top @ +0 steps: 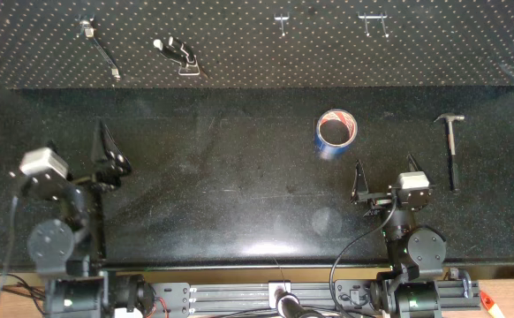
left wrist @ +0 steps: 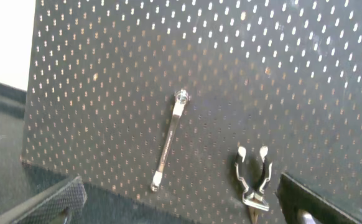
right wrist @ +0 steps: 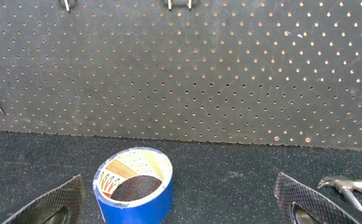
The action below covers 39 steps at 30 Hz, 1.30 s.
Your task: Place Tools Onto Pegboard
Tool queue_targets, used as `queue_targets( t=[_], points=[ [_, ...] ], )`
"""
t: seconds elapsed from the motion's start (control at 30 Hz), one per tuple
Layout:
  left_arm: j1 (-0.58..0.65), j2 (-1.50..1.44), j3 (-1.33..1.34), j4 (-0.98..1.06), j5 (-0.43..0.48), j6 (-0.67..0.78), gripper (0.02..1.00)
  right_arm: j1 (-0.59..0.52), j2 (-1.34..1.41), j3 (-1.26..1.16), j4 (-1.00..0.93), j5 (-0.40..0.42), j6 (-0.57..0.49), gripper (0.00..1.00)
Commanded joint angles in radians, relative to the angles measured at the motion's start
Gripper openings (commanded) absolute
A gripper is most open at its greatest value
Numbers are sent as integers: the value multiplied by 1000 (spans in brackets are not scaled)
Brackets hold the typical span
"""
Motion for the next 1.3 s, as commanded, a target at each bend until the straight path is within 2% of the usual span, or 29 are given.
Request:
queue_targets(
  t=[0.03,0.17,0.3,0.4,0.5,0.9,0.97,1.0,1.03,1.1,1.17,1.3],
  points=[
    [-15,-211,-262,95,19,-19,996,-3,-6,-5,-3,-2,-14,989],
    [-42,-344,-391,93,31,-19,996,-3,-6,-5,-3,-2,-14,991],
    [-68,-378,-392,-38,32,58,996,-3,-6,-5,-3,-2,-14,989],
    [-69,-378,-392,-79,117,192,998,-3,-6,-5,-3,-2,-14,991],
    [-152,-378,-392,-79,116,285,996,-3,-6,-5,-3,-2,-14,989],
    [-143,-377,-392,-79,117,285,996,-3,-6,-5,-3,0,-14,989],
    [-143,-377,-392,-79,117,285,993,-3,-6,-5,-3,21,-14,989],
    [-143,-377,-392,-79,117,285,996,-2,-6,3,11,21,53,989],
    [-143,-377,-392,-79,117,285,996,-2,29,40,26,5,130,989],
    [-143,-377,-392,-79,117,285,996,10,192,177,9,-85,134,989],
    [-143,-377,-392,-79,117,285,996,38,399,348,-85,-90,217,991],
    [-143,-377,-392,-79,117,285,993,220,937,764,-405,-115,226,991]
  ],
)
